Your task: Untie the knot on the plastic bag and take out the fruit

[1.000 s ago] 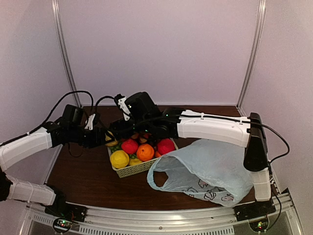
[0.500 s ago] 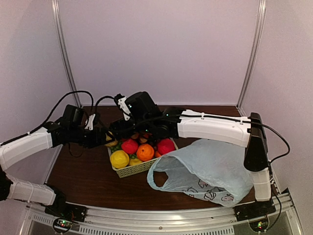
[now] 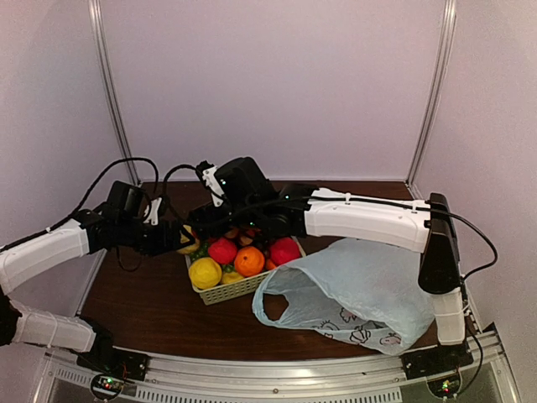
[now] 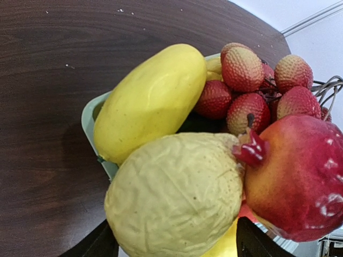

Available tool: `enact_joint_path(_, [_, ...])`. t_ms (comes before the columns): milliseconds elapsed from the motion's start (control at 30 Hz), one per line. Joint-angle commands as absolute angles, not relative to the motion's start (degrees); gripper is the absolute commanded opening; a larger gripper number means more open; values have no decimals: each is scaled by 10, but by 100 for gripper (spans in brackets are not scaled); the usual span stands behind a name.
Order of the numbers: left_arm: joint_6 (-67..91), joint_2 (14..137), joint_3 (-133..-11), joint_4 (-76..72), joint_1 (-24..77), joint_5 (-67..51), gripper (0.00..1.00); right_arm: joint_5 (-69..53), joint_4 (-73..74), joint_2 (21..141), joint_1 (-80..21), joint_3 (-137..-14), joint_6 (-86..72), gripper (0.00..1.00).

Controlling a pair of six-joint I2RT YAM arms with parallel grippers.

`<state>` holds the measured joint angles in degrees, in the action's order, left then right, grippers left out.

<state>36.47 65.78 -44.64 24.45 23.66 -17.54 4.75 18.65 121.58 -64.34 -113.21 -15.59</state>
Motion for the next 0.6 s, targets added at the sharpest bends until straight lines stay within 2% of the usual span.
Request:
enact_joint_path(0, [348,645,-442,239,232,-167,76,44,198,1201,-646,-1127,-155,91])
enact_joint_path(567, [337,657,-416,218,220,-166,76,35,199,1220,-647,-1128,-162,90])
